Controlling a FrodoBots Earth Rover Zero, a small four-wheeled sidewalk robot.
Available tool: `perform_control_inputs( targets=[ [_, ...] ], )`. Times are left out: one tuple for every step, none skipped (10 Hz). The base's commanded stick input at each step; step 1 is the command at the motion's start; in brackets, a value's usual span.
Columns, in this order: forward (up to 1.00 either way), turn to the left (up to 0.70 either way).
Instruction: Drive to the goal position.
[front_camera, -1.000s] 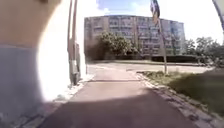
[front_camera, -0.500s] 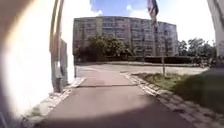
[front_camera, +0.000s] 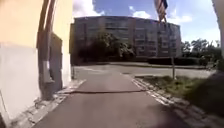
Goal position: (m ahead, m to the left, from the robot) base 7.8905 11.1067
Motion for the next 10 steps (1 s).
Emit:
perform_control_inputs(
  targets=[
    [0.85, 0.0],
    [0.85, 0.0],
    [0.85, 0.0],
    [0.85, 0.0],
    [0.85, 0.0],
    [0.85, 0.0],
    [0.85, 0.0],
    [0.85, 0.0],
    [0.85, 0.0],
    [0.85, 0.0]
  ],
)
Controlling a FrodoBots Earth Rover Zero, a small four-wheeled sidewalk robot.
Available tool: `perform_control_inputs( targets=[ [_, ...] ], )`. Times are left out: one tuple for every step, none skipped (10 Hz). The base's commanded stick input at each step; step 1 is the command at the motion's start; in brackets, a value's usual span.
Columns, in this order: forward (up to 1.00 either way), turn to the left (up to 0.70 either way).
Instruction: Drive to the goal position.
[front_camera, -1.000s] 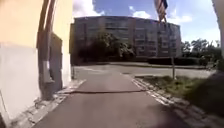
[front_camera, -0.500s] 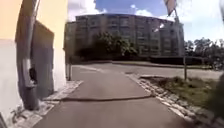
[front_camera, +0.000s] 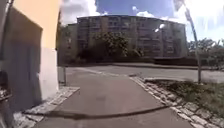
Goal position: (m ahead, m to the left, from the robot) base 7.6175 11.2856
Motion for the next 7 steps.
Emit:
perform_control_inputs(
  targets=[
    [0.85, 0.0],
    [0.85, 0.0],
    [0.85, 0.0],
    [0.85, 0.0],
    [0.85, 0.0],
    [0.85, 0.0],
    [0.85, 0.0]
  ],
)
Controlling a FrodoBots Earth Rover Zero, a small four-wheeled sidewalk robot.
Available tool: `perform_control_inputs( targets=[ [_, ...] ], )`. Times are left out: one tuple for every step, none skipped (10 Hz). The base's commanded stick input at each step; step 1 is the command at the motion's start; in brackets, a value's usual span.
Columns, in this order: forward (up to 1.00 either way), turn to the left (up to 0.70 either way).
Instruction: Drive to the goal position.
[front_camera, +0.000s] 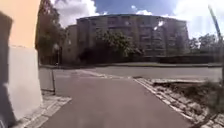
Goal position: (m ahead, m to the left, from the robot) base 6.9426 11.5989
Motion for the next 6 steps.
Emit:
perform_control_inputs(
  targets=[
    [0.85, 0.0],
    [0.85, 0.0],
    [0.85, 0.0],
    [0.85, 0.0],
    [0.85, 0.0],
    [0.85, 0.0]
  ],
)
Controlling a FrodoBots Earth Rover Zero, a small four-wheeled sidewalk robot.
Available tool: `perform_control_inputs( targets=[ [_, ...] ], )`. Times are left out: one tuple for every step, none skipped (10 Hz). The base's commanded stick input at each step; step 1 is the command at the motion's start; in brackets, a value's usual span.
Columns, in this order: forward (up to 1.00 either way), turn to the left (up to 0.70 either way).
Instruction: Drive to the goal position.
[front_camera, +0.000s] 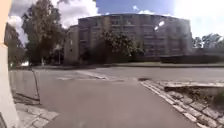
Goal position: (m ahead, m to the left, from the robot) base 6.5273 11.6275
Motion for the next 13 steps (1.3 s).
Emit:
perform_control_inputs(
  targets=[
    [0.85, 0.0],
    [0.85, 0.0],
    [0.85, 0.0],
    [0.85, 0.0],
    [0.85, 0.0],
    [0.85, 0.0],
    [0.85, 0.0],
    [0.85, 0.0],
    [0.85, 0.0],
    [0.85, 0.0],
    [0.85, 0.0],
    [0.85, 0.34],
    [0.85, 0.34]
  ],
)
